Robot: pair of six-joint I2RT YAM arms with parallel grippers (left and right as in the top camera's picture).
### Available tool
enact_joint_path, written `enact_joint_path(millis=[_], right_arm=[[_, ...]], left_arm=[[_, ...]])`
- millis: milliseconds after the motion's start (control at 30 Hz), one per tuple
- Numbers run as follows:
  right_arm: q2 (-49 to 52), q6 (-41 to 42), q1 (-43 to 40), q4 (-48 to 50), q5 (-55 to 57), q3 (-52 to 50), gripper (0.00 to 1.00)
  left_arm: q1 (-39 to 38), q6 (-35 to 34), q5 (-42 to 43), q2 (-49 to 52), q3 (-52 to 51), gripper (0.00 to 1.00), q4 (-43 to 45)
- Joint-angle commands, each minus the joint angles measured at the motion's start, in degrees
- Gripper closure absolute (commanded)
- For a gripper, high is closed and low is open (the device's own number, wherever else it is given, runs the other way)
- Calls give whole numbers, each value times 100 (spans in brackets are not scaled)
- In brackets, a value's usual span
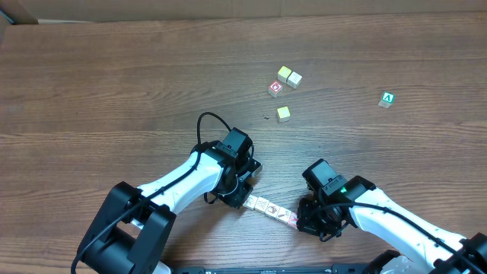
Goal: Flip 5 blocks
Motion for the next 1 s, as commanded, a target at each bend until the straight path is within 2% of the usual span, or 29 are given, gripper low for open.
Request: enact_joint_path(millis=[0, 333, 633, 967], right_arm=[[22, 149, 92, 55, -52, -39, 96], [22, 166, 111, 70, -94, -39, 96], [22, 190, 111, 68, -227, -39, 96], [22, 1189, 111, 76, -428, -39, 96]], left_arm=[[-24, 216, -98, 181, -57, 96, 59], [-22, 326, -369, 861, -57, 96, 308], [-24, 474, -457, 879, -55, 96, 396], [-24, 555, -450, 879, -55, 96, 446]])
